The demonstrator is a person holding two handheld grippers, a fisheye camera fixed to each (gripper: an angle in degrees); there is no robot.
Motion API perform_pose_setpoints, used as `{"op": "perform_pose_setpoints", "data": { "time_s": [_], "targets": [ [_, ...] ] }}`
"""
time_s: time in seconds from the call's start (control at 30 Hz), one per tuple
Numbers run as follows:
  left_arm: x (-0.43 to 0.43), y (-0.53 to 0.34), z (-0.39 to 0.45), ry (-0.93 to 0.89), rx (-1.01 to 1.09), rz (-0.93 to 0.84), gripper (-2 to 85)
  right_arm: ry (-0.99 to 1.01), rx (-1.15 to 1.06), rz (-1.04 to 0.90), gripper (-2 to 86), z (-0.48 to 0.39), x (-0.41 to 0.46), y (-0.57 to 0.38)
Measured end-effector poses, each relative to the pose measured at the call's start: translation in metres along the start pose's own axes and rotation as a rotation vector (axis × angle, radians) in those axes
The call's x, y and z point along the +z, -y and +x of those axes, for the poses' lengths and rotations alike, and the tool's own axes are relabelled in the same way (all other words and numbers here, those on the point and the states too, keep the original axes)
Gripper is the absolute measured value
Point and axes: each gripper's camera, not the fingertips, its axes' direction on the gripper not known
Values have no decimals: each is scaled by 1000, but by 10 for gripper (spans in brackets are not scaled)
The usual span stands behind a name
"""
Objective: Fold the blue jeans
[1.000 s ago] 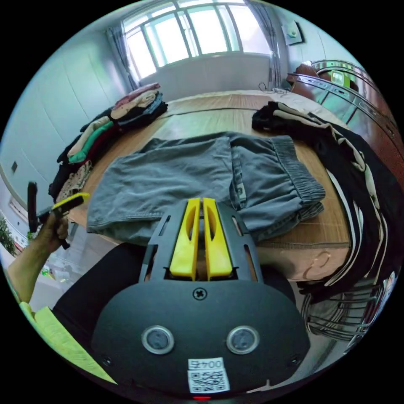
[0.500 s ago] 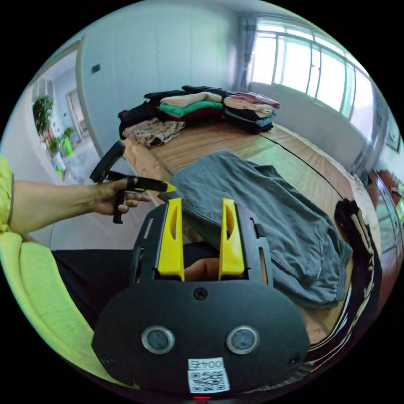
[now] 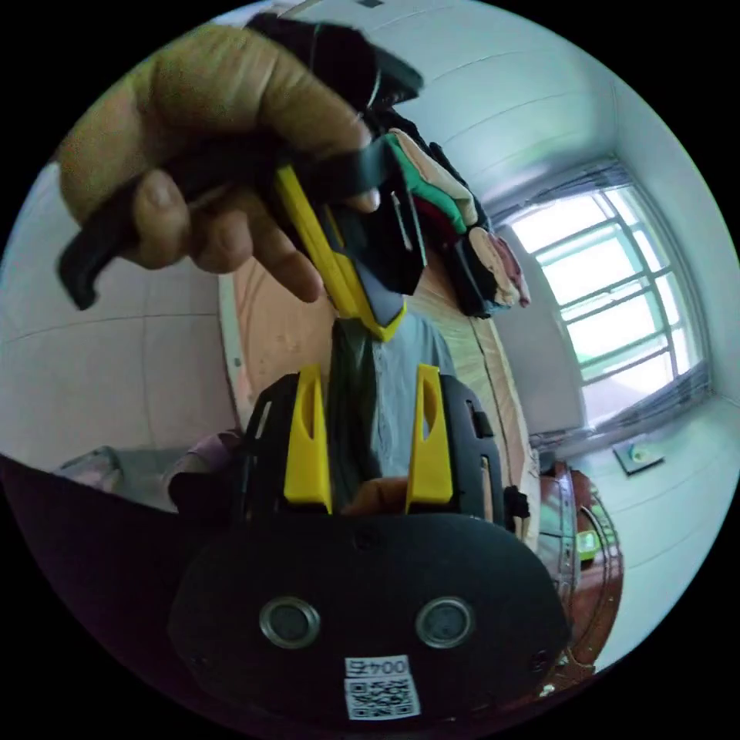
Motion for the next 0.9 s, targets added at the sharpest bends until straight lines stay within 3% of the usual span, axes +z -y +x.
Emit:
{"op": "perform_pose_setpoints", "data": {
  "time_s": [0.07, 0.23, 0.53, 0.63, 0.77, 0.9],
  "targets": [
    [-8, 14, 5, 1, 36, -8, 48, -79, 24, -41, 46, 0, 7, 8],
    [-20, 53, -29, 28, -21, 43, 120, 36, 226, -16, 38, 38, -11, 0],
    [31, 177, -65, -168, -136, 2, 201, 19, 332, 59, 36, 60, -37, -51],
    [58, 213, -68, -123, -137, -49, 176, 22, 322, 72, 35, 57, -39, -71],
    [95, 240, -80, -108, -122, -141, 74, 22, 339, 98, 34, 58, -42, -108],
    [99, 247, -70, -125, -93, -67, 57, 45, 434, 112, 33, 79, -42, -158]
  ]
}}
